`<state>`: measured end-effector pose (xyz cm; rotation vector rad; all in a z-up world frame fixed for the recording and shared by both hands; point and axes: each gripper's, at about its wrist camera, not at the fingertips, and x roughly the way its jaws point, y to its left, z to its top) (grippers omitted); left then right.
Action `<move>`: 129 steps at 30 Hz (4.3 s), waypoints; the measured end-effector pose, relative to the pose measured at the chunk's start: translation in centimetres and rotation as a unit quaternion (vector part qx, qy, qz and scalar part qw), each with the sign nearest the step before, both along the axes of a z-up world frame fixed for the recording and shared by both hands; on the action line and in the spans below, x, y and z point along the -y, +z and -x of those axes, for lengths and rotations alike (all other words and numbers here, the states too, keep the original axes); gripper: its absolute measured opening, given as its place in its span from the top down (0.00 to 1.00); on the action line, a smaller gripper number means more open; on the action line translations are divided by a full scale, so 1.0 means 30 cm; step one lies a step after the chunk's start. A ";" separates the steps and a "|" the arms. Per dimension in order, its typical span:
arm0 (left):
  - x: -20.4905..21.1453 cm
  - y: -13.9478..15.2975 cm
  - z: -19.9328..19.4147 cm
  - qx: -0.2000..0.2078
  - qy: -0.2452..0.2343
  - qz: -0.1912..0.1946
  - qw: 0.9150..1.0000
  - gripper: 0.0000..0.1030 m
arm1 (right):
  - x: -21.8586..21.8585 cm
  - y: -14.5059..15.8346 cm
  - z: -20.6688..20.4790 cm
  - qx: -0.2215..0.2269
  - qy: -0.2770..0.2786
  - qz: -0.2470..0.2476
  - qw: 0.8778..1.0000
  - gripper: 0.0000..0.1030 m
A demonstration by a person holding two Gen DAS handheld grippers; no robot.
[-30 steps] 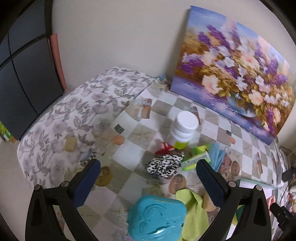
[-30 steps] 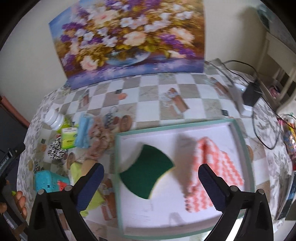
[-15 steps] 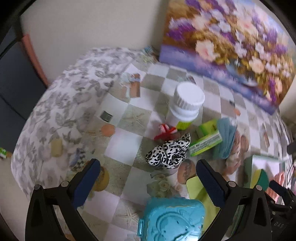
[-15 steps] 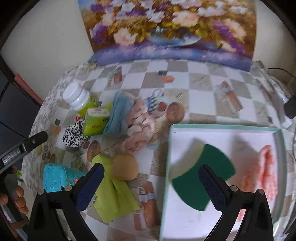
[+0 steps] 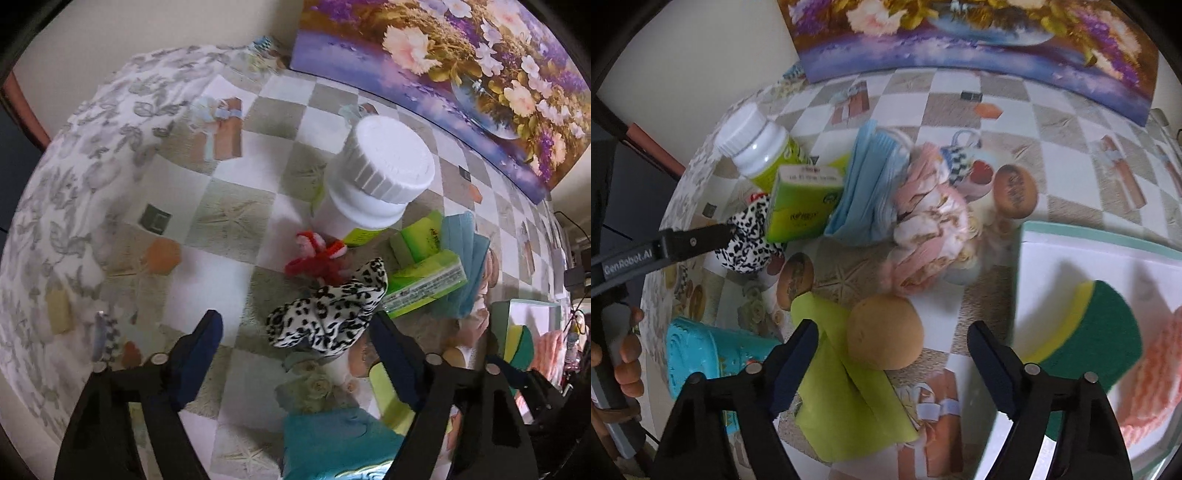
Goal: Organize soft objects
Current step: 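Move both tools back to the pile and lower toward the scrunchie and tan sponge, then grasp the leopard scrunchie with the left tool while the right tool grasps the tan sponge, then carry the scrunchie and tan sponge into the tray and open both tools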
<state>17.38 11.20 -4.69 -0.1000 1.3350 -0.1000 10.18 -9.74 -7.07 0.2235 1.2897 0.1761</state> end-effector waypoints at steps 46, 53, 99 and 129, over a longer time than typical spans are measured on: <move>0.008 0.151 0.111 0.063 0.036 0.002 0.997 0.88 | 0.073 0.100 0.053 0.016 -0.018 -0.049 0.999 0.50; 0.067 0.346 0.187 0.140 0.036 -0.008 0.990 0.88 | 0.116 0.220 0.087 0.057 -0.032 -0.048 0.997 0.50; 1.022 0.254 0.517 0.130 -0.237 0.007 0.963 0.88 | 0.987 0.382 0.485 0.087 -0.324 0.073 0.939 0.49; 1.094 -0.030 0.570 0.002 -0.276 -0.046 0.960 0.60 | 0.944 -0.015 0.406 -0.097 -0.272 0.094 0.953 0.32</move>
